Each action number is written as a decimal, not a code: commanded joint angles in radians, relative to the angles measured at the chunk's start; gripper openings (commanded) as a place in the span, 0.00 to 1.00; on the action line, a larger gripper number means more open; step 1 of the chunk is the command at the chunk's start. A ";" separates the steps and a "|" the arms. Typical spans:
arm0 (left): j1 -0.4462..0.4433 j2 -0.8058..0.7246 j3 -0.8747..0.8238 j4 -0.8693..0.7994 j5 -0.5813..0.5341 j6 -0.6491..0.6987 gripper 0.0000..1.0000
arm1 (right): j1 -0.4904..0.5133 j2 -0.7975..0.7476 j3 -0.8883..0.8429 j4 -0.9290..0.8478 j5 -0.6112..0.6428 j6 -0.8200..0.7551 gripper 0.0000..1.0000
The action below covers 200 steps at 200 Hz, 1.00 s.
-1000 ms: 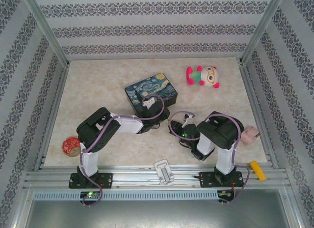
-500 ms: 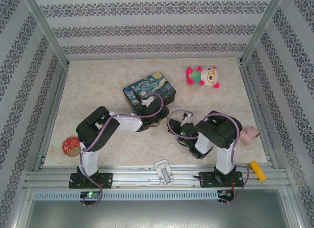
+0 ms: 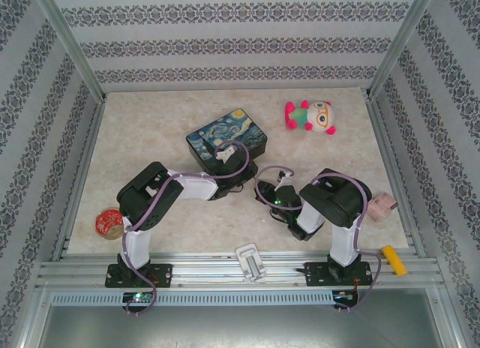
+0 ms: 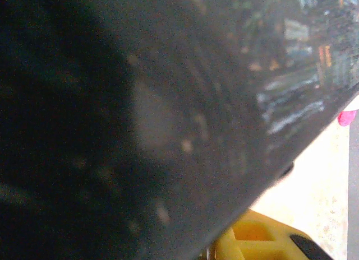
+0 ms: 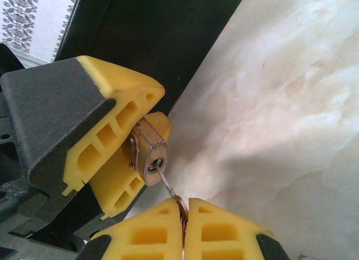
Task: Unlock a padlock with a key
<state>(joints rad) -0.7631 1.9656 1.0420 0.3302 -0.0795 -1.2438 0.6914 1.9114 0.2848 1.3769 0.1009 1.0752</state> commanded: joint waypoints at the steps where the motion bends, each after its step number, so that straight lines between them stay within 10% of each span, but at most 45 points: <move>1: -0.042 0.055 -0.013 -0.063 0.225 -0.108 0.04 | -0.010 -0.018 0.053 0.008 0.001 0.004 0.00; 200: -0.041 0.034 -0.032 -0.018 0.258 -0.094 0.04 | -0.187 -0.035 0.076 -0.019 -0.276 -0.090 0.00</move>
<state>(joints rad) -0.7586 1.9686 1.0428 0.3412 -0.0788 -1.2472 0.5446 1.8675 0.3058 1.2854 -0.1722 1.0321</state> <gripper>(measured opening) 0.272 0.056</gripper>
